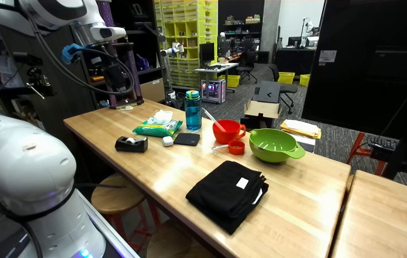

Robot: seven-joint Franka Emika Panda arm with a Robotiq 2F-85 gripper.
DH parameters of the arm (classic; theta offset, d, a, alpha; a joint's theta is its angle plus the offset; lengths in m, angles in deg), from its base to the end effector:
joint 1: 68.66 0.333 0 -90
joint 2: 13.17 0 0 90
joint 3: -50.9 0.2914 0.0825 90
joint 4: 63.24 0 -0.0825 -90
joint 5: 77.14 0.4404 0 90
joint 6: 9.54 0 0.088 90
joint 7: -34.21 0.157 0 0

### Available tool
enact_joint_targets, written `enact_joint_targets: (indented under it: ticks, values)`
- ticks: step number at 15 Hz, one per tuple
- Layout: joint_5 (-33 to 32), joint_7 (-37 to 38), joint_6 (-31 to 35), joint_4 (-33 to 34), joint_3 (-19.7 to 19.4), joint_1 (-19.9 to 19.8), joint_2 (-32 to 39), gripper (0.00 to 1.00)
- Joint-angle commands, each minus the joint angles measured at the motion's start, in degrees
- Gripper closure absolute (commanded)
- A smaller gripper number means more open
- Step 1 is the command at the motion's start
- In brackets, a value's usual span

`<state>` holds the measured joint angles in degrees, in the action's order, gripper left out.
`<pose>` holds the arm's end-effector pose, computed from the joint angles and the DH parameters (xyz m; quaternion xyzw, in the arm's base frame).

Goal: Close the pack of wipes

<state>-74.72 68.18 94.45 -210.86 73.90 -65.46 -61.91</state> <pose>0.3571 0.1595 0.4301 0.9827 -0.1315 0.0788 0.1039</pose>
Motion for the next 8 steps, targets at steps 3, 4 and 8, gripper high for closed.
enact_joint_targets:
  ticks: [3,4,8]
  values:
    - [-4.52,-3.07,7.61,1.28,-2.53,-1.52,4.47,0.0]
    - [-5.1,-3.57,9.39,1.35,-2.94,-1.72,5.42,0.0]
    - [-5.56,-4.67,16.48,2.2,-3.8,-2.07,9.66,0.0]
